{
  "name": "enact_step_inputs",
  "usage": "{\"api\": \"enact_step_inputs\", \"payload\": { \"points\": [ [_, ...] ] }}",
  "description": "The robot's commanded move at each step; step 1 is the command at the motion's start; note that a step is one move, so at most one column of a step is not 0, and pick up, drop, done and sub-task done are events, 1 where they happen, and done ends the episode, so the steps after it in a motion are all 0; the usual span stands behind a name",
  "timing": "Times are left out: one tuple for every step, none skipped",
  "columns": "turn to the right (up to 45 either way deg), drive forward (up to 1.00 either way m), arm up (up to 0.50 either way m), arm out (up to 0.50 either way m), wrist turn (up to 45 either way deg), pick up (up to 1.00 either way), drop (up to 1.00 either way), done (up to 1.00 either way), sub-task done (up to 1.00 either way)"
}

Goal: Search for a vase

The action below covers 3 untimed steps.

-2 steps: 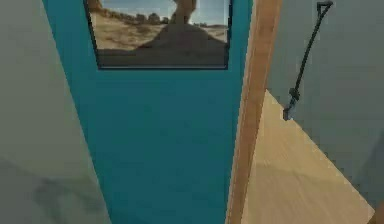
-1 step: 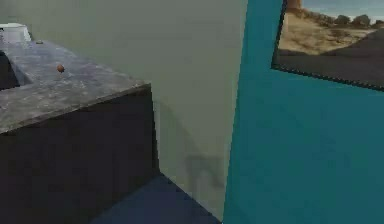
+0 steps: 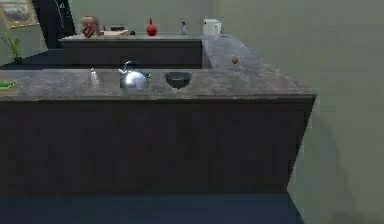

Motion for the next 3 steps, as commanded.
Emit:
{"api": "enact_step_inputs", "payload": {
  "points": [
    [-45.0, 0.00, 0.00, 0.00, 0.0, 0.00, 0.00, 0.00, 0.00],
    [-30.0, 0.00, 0.00, 0.00, 0.0, 0.00, 0.00, 0.00, 0.00],
    [0.0, 1.00, 0.00, 0.00, 0.0, 0.00, 0.00, 0.00, 0.00]
  ]
}}
